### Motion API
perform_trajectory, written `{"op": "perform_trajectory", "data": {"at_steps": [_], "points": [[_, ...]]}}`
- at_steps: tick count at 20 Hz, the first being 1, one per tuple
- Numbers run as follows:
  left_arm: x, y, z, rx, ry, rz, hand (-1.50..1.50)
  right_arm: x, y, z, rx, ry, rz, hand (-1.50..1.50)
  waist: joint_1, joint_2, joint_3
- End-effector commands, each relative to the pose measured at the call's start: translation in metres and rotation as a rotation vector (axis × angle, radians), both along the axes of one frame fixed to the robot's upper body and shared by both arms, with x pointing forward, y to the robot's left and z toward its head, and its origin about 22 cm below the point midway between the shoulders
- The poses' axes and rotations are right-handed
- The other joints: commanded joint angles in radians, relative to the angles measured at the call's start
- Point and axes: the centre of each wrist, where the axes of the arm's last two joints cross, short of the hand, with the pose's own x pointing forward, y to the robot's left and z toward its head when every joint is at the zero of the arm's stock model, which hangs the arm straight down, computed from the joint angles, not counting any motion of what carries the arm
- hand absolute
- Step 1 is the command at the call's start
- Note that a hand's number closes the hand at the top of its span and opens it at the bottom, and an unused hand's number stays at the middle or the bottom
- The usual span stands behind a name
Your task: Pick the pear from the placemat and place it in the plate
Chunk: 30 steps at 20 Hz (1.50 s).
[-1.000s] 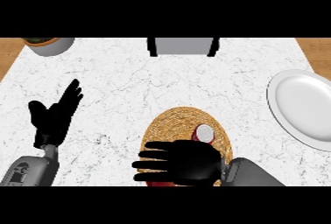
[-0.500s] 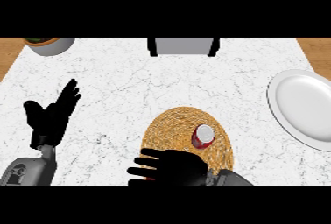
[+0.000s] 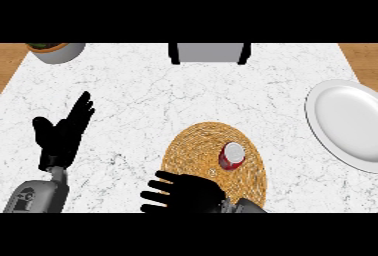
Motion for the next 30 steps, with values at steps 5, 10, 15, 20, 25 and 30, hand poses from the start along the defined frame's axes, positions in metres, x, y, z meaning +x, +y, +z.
{"op": "perform_trajectory", "data": {"at_steps": [5,10,15,20,25,30], "points": [[0.004,-0.010,-0.008,-0.022,0.022,-0.007,0.00,-0.013,0.028,-0.014,-0.059,-0.049,0.001,-1.50,-0.002,0.000,0.000],[0.000,-0.002,-0.006,0.003,0.010,0.013,0.00,-0.007,0.017,-0.020,-0.161,-0.043,0.105,1.50,-0.001,0.000,0.000],[0.005,0.004,0.018,-0.012,0.008,-0.009,0.00,-0.007,0.018,-0.054,-0.120,-0.010,0.132,1.50,0.003,0.000,0.000],[0.007,0.018,-0.001,-0.012,-0.018,-0.009,0.00,-0.017,0.000,-0.045,-0.044,-0.018,0.130,1.50,-0.003,0.001,0.000],[-0.006,0.011,-0.003,-0.003,0.022,0.021,0.00,0.007,-0.023,-0.022,0.146,-0.037,-0.257,1.50,-0.015,-0.002,0.001],[-0.008,0.019,-0.001,0.001,0.001,0.078,0.00,0.031,-0.106,-0.031,0.255,0.075,-0.933,1.50,-0.083,-0.002,0.003]]}}
